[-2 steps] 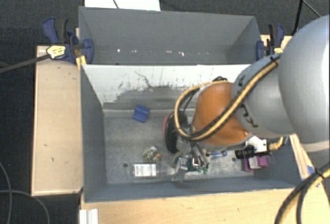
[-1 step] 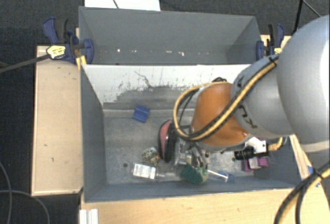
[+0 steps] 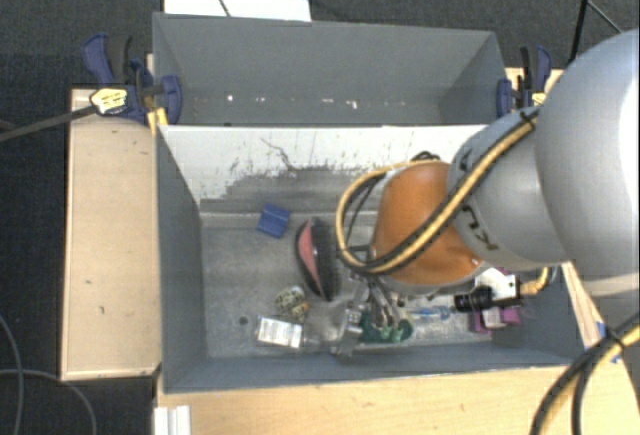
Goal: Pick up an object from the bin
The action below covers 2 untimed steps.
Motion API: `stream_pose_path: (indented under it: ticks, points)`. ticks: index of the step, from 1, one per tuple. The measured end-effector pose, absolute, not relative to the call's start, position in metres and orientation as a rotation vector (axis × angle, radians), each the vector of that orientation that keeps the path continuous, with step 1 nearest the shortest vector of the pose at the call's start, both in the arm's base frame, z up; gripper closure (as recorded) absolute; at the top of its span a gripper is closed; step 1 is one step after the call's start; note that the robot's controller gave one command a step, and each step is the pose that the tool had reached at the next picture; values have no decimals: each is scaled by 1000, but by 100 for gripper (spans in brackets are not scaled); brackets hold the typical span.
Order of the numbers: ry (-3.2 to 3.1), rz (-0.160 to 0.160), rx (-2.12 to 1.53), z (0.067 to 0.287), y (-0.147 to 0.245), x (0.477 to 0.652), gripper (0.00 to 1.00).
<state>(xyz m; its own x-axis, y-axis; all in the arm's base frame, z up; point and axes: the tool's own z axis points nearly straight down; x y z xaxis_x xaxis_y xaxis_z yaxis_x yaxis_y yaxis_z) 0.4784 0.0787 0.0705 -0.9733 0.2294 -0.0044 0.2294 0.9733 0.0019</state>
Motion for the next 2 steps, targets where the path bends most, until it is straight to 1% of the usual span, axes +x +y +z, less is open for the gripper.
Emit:
stream_pose_path:
  ticks: [1, 2]
  points:
    - [3124, 1, 306, 76, 57, 478, 0]
    - [3124, 1, 313, 75, 58, 478, 100]
